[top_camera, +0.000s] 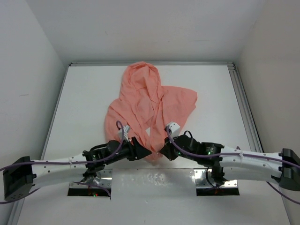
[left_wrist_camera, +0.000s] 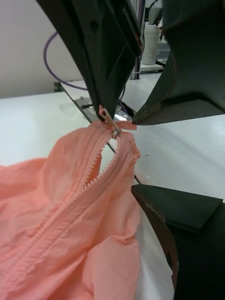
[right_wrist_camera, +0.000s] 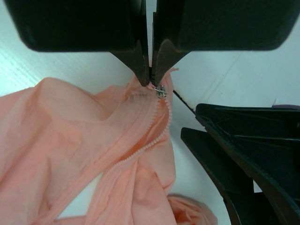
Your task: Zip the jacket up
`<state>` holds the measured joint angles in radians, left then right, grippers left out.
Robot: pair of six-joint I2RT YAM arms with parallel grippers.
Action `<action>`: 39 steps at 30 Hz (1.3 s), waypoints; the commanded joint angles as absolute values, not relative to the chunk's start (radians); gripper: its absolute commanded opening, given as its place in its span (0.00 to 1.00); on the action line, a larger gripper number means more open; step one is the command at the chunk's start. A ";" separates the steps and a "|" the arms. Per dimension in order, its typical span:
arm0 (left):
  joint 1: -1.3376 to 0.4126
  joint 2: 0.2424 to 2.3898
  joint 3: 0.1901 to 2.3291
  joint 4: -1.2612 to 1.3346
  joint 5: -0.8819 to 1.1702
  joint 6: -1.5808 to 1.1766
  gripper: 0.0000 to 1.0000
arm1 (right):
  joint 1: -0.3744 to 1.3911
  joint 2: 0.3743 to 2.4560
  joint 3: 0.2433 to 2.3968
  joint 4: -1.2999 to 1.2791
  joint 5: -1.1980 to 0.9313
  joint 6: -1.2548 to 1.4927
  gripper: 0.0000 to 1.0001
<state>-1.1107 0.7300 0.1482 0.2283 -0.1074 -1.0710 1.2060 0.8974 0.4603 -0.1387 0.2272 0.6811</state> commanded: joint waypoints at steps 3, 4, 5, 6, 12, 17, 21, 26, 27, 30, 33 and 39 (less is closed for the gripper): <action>-1.129 0.843 0.193 0.331 -0.048 -1.049 0.47 | 1.223 0.862 0.425 -0.084 0.265 0.799 0.00; -1.132 0.856 0.199 0.330 -0.046 -1.043 0.47 | 1.223 0.858 0.422 -0.081 0.268 0.807 0.00; -1.138 0.867 0.210 0.328 -0.046 -1.040 0.47 | 1.223 0.854 0.420 -0.078 0.275 0.814 0.00; -1.141 0.882 0.213 0.328 -0.045 -1.039 0.48 | 1.223 0.851 0.419 -0.078 0.276 0.828 0.00; -1.134 0.806 0.293 0.010 -0.377 -0.962 0.48 | 1.223 0.796 0.390 -0.116 0.317 0.845 0.00; -0.945 0.768 0.396 -0.178 -0.629 -0.917 0.43 | 1.223 0.822 0.387 -0.124 0.310 0.842 0.00; -0.813 0.824 0.463 -0.291 -0.603 -0.881 0.44 | 1.226 0.882 0.409 -0.080 0.301 0.805 0.00; -0.629 0.863 0.421 -0.322 -0.527 -0.864 0.37 | 1.226 0.937 0.439 -0.019 0.331 0.756 0.00; -0.579 0.874 0.396 -0.260 -0.409 -0.850 0.31 | 1.226 0.946 0.442 -0.011 0.336 0.752 0.00; -0.360 0.989 0.289 -0.102 -0.164 -0.819 0.30 | 1.226 0.962 0.449 0.029 0.336 0.736 0.00; -0.351 1.099 0.323 0.018 -0.164 -0.796 0.33 | 1.224 0.977 0.449 0.058 0.336 0.730 0.00; -0.351 1.463 0.606 0.224 -0.150 -0.769 0.32 | 1.223 1.087 0.498 0.100 0.360 0.710 0.00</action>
<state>-0.3580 1.3479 0.4576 0.0376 -0.2039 -0.8089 1.2201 1.0481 0.4427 0.0196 0.3237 0.7326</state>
